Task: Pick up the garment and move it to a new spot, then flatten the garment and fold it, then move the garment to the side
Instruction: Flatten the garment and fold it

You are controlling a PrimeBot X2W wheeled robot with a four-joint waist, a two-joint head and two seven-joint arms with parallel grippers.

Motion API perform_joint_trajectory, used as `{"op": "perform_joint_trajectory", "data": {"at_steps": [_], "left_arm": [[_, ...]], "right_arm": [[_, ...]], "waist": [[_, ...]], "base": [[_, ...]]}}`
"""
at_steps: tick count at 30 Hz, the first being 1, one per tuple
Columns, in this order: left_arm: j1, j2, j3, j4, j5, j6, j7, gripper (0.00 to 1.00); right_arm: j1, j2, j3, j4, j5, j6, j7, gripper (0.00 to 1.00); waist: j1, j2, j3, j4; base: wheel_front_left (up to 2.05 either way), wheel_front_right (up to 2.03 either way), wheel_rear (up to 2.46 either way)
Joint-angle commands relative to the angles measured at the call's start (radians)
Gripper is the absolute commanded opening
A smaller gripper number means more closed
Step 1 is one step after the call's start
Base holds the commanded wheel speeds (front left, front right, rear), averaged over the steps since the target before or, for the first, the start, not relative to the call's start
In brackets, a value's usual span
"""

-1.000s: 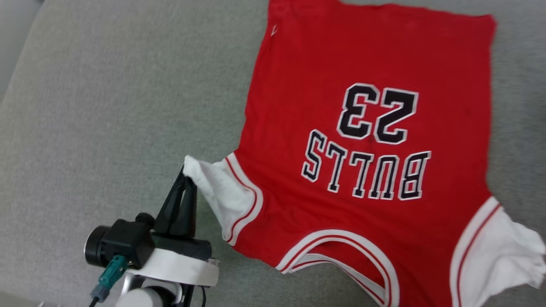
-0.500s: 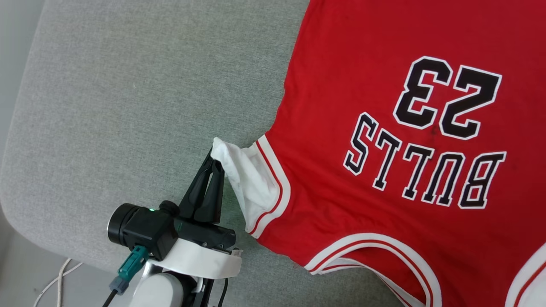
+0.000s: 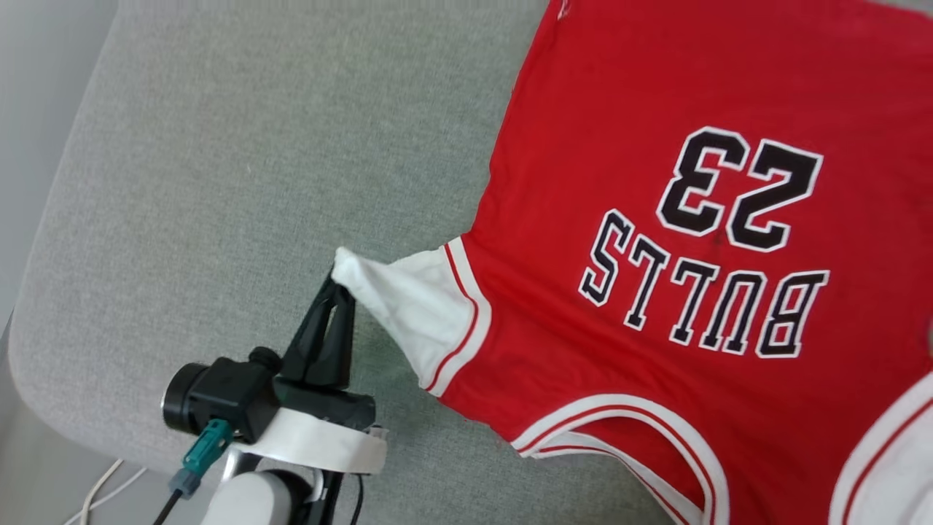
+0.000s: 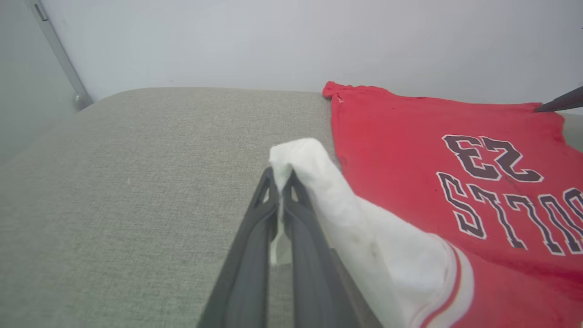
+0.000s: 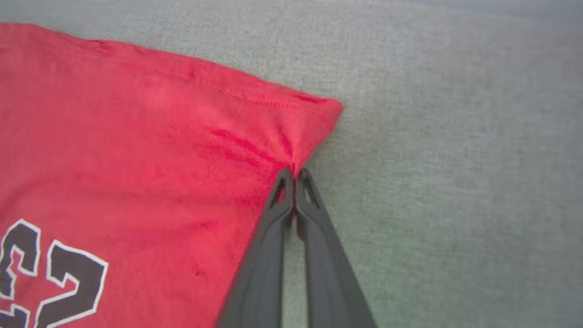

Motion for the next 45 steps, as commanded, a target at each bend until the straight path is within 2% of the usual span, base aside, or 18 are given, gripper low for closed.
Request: {"op": "perform_joint_trajectory", "data": {"at_steps": [1, 8, 14, 17, 23, 24, 25, 26, 27, 28, 29, 30, 31, 32, 33, 37, 42, 45], "left_arm": [[0.010, 0.010, 0.011, 0.006, -0.006, 0.005, -0.005, 0.00], [0.062, 0.054, 0.080, 0.037, -0.026, 0.041, 0.006, 0.00], [0.121, 0.090, 0.140, 0.032, -0.048, 0.072, 0.033, 0.00], [0.169, 0.114, 0.184, 0.009, -0.070, 0.090, 0.052, 0.00], [0.226, 0.142, 0.218, -0.008, -0.089, 0.105, 0.088, 0.00], [0.226, 0.142, 0.218, -0.008, -0.089, 0.105, 0.088, 0.00], [0.236, 0.147, 0.220, -0.009, -0.095, 0.106, 0.101, 0.00], [0.236, 0.147, 0.220, -0.009, -0.095, 0.106, 0.101, 0.00], [0.239, 0.149, 0.219, -0.011, -0.095, 0.107, 0.109, 0.00], [0.242, 0.152, 0.214, -0.013, -0.098, 0.105, 0.122, 0.00], [0.243, 0.155, 0.212, -0.014, -0.099, 0.105, 0.125, 0.00], [0.243, 0.155, 0.212, -0.014, -0.099, 0.105, 0.125, 0.00], [0.241, 0.156, 0.211, -0.016, -0.099, 0.105, 0.130, 0.00], [0.240, 0.157, 0.210, -0.018, -0.101, 0.105, 0.132, 0.00], [0.239, 0.159, 0.207, -0.020, -0.100, 0.104, 0.136, 0.00], [0.230, 0.164, 0.197, -0.032, -0.096, 0.104, 0.151, 0.00], [0.206, 0.162, 0.179, -0.051, -0.089, 0.101, 0.160, 0.00], [0.182, 0.156, 0.167, -0.064, -0.085, 0.099, 0.155, 0.00]], "right_arm": [[0.015, -0.020, 0.015, -0.034, -0.003, 0.000, -0.011, 0.00], [0.191, -0.069, 0.078, -0.210, 0.074, 0.000, -0.024, 0.00], [0.395, -0.089, 0.077, -0.374, 0.124, 0.000, -0.023, 0.00], [0.598, -0.082, 0.051, -0.516, 0.135, 0.000, -0.025, 0.00], [0.924, 0.011, -0.036, -0.660, 0.099, 0.000, -0.013, 0.00], [0.924, 0.011, -0.036, -0.660, 0.099, 0.000, -0.013, 0.00], [1.017, 0.064, -0.060, -0.688, 0.087, 0.000, -0.008, 0.00], [1.017, 0.064, -0.060, -0.688, 0.087, 0.000, -0.008, 0.00], [1.063, 0.097, -0.067, -0.690, 0.081, 0.000, -0.007, 0.00], [1.130, 0.161, -0.081, -0.683, 0.078, 0.000, -0.011, 0.00], [1.155, 0.191, -0.083, -0.677, 0.079, 0.000, -0.014, 0.00], [1.155, 0.191, -0.083, -0.677, 0.079, 0.000, -0.014, 0.00], [1.173, 0.218, -0.086, -0.671, 0.083, 0.000, -0.020, 0.04], [1.183, 0.242, -0.092, -0.667, 0.089, 0.000, -0.031, 0.83], [1.188, 0.257, -0.096, -0.670, 0.089, 0.000, -0.054, 1.00], [1.162, 0.285, -0.126, -0.701, 0.086, 0.000, -0.199, 1.00], [1.080, 0.268, -0.143, -0.735, 0.077, 0.000, -0.495, 1.00], [0.998, 0.258, -0.135, -0.719, 0.094, 0.000, -0.630, 1.00]], "waist": [[-0.0002, 0.0000, -0.051, -0.037], [-0.0002, 0.0000, -0.167, -0.136], [-0.0002, 0.0000, -0.242, -0.216], [-0.0002, 0.0000, -0.284, -0.275], [-0.0002, 0.0000, -0.316, -0.336], [-0.0002, 0.0000, -0.316, -0.336], [-0.0002, 0.0000, -0.319, -0.349], [-0.0002, 0.0000, -0.319, -0.349], [-0.0002, 0.0000, -0.318, -0.356], [-0.0002, 0.0000, -0.316, -0.366], [-0.0002, 0.0000, -0.316, -0.371], [-0.0002, 0.0000, -0.316, -0.371], [-0.0002, 0.0000, -0.314, -0.375], [-0.0002, 0.0000, -0.312, -0.380], [-0.0002, 0.0000, -0.311, -0.384], [-0.0002, 0.0000, -0.306, -0.395], [-0.0002, 0.0000, -0.291, -0.388], [-0.0002, 0.0000, -0.271, -0.372]], "base": [[0.00, 0.00, 0.00], [0.00, 0.00, 0.00], [0.00, 0.00, 0.00], [0.00, 0.00, 0.00], [0.00, 0.00, 0.00], [0.00, 0.00, 0.00], [0.00, 0.00, 0.00], [0.00, 0.00, 0.00], [0.00, 0.00, 0.00], [0.00, 0.00, 0.00], [0.00, 0.00, 0.00], [0.00, 0.00, 0.00], [0.00, 0.00, 0.00], [0.00, 0.00, 0.00], [0.00, 0.00, 0.00], [0.00, 0.00, 0.00], [0.00, 0.00, 0.00], [0.00, 0.00, 0.00]]}}
